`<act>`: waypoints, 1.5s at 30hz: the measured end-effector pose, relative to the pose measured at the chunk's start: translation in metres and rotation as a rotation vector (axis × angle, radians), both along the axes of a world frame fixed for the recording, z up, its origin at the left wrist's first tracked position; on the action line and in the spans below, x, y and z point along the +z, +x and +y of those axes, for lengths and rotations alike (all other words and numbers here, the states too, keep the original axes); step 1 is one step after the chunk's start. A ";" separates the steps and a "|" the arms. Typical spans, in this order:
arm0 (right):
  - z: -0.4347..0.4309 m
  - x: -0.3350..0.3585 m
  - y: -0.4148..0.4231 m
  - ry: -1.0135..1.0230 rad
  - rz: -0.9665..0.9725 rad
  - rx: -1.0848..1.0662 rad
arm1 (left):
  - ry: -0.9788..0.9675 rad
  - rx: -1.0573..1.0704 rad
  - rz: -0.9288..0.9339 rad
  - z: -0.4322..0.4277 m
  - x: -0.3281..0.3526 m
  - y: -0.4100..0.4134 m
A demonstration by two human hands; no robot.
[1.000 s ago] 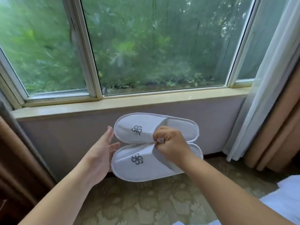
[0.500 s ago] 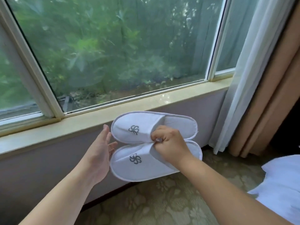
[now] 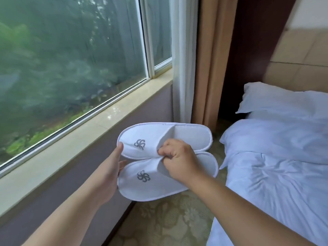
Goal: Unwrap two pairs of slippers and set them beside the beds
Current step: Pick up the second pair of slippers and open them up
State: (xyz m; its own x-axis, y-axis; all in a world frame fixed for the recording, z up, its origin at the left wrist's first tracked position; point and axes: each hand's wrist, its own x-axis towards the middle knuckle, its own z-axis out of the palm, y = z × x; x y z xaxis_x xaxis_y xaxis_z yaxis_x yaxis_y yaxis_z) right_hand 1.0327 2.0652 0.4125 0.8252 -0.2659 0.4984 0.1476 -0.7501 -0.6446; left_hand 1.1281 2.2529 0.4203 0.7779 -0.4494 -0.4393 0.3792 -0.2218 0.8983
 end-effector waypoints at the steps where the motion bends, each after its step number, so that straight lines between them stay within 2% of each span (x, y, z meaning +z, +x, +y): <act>1: -0.010 -0.005 0.002 -0.011 0.004 -0.022 | 0.014 -0.038 -0.008 -0.013 -0.004 0.008; 6: -0.074 -0.026 0.030 -0.032 0.010 -0.124 | 0.070 -0.187 -0.060 -0.085 -0.017 0.057; 11: -0.130 -0.023 0.064 -0.235 -0.024 -0.202 | 0.163 -0.158 -0.083 -0.160 -0.021 0.101; 15: -0.174 -0.024 0.078 -0.241 -0.016 -0.271 | 0.189 -0.215 -0.088 -0.213 -0.025 0.125; 24: -0.250 -0.072 0.070 -0.089 0.174 -0.512 | 0.190 -0.504 -0.058 -0.322 -0.074 0.142; 32: -0.274 -0.123 0.086 0.110 0.325 -0.790 | 0.268 -0.582 0.183 -0.396 -0.132 0.176; 38: -0.277 -0.168 0.123 0.185 0.455 -0.853 | 0.336 -0.688 0.234 -0.427 -0.179 0.221; 45: -0.281 -0.253 0.138 0.296 0.494 -0.825 | 0.484 -0.644 0.331 -0.425 -0.254 0.244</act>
State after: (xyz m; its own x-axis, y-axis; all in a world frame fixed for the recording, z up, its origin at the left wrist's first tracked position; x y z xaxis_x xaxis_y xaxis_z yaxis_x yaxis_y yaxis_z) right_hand 1.1706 1.7844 0.1592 0.4233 -0.9055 -0.0284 -0.6800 -0.2969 -0.6704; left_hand 1.3725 1.8274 0.1668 0.2356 -0.4630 -0.8545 0.2735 -0.8121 0.5155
